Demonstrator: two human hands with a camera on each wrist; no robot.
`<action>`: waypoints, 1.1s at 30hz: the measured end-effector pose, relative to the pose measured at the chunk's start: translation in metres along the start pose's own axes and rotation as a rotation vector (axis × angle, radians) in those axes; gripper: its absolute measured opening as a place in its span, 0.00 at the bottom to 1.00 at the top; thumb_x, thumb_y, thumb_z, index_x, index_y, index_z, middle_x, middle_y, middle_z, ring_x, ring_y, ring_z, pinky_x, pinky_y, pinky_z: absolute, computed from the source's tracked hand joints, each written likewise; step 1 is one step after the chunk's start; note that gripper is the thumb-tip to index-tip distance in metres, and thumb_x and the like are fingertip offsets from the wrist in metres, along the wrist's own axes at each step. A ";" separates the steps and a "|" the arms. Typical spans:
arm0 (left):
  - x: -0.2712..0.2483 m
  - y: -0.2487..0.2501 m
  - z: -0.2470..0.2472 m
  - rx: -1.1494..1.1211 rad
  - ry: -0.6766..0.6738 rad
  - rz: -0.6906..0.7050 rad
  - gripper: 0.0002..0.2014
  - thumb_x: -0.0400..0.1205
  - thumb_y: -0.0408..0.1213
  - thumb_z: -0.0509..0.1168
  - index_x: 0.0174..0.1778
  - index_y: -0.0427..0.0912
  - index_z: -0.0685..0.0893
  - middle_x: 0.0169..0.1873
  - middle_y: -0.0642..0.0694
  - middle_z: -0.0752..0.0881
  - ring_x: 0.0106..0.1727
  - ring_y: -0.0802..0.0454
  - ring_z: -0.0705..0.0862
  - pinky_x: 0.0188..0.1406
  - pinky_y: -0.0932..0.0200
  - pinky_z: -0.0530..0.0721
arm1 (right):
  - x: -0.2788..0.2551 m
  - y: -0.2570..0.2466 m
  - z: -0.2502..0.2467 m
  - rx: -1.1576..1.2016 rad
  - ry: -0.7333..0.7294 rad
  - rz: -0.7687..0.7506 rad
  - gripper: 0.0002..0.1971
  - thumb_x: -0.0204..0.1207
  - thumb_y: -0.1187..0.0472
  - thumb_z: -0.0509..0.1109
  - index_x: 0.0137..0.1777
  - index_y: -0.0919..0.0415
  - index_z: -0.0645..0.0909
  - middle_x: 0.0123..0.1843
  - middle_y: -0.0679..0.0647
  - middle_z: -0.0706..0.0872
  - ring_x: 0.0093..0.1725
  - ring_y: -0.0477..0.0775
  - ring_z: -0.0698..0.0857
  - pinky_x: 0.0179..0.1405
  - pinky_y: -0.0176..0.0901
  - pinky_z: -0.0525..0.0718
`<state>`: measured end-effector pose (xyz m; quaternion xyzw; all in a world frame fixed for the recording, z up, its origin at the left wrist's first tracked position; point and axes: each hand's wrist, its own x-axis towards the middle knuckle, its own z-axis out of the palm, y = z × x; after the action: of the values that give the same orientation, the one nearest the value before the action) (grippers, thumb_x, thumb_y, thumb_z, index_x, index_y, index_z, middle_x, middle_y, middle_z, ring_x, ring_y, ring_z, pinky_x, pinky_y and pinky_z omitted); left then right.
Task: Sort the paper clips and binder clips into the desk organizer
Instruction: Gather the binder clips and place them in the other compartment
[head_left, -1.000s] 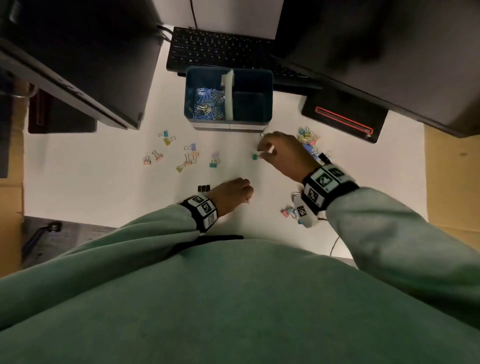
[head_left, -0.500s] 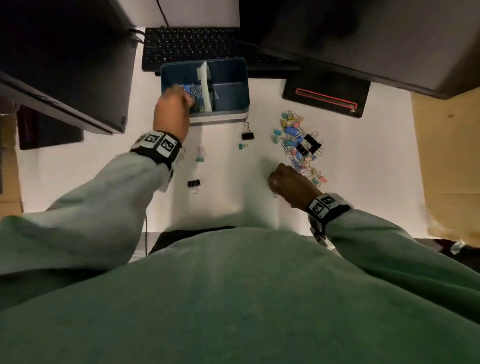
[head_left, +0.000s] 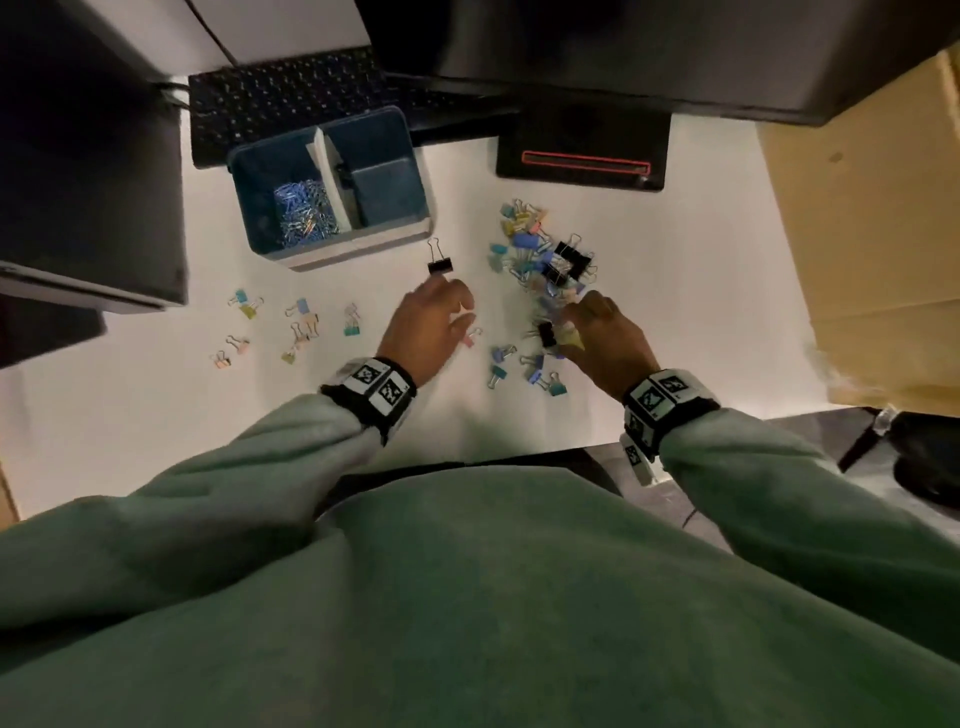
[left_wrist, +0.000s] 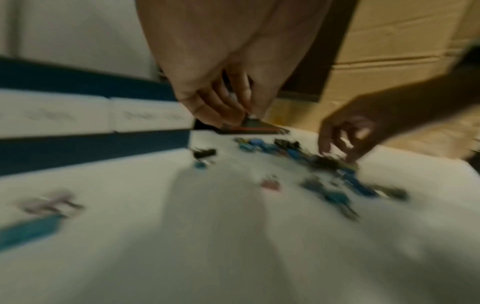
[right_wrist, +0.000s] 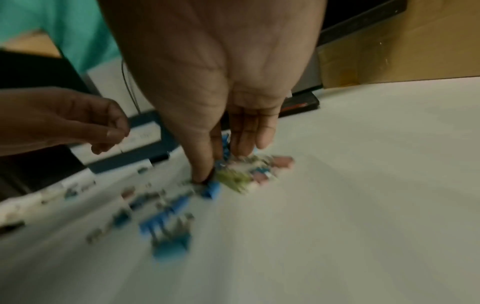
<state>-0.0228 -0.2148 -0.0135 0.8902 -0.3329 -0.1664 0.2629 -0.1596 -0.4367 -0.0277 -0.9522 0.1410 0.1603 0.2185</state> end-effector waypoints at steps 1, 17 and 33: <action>-0.002 0.007 0.016 0.006 -0.083 0.045 0.06 0.79 0.34 0.68 0.50 0.40 0.82 0.46 0.40 0.80 0.42 0.43 0.82 0.45 0.47 0.82 | -0.001 0.006 0.004 -0.002 0.005 -0.001 0.19 0.77 0.55 0.73 0.66 0.55 0.77 0.62 0.57 0.77 0.58 0.59 0.78 0.46 0.54 0.85; 0.028 0.028 0.054 0.229 -0.236 0.180 0.14 0.73 0.36 0.72 0.53 0.37 0.82 0.51 0.37 0.82 0.50 0.38 0.81 0.49 0.47 0.76 | -0.008 0.014 -0.007 0.070 0.264 0.166 0.10 0.78 0.64 0.69 0.58 0.62 0.80 0.58 0.60 0.78 0.54 0.59 0.79 0.42 0.52 0.85; 0.021 0.013 0.047 0.291 -0.221 0.249 0.12 0.64 0.16 0.70 0.35 0.34 0.78 0.31 0.36 0.79 0.29 0.40 0.79 0.28 0.53 0.74 | 0.005 -0.022 0.003 0.003 0.033 0.090 0.20 0.78 0.49 0.70 0.66 0.60 0.78 0.62 0.59 0.81 0.60 0.61 0.80 0.58 0.52 0.79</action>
<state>-0.0364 -0.2541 -0.0462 0.8471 -0.4876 -0.1796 0.1120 -0.1485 -0.4172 -0.0242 -0.9471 0.1876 0.1542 0.2100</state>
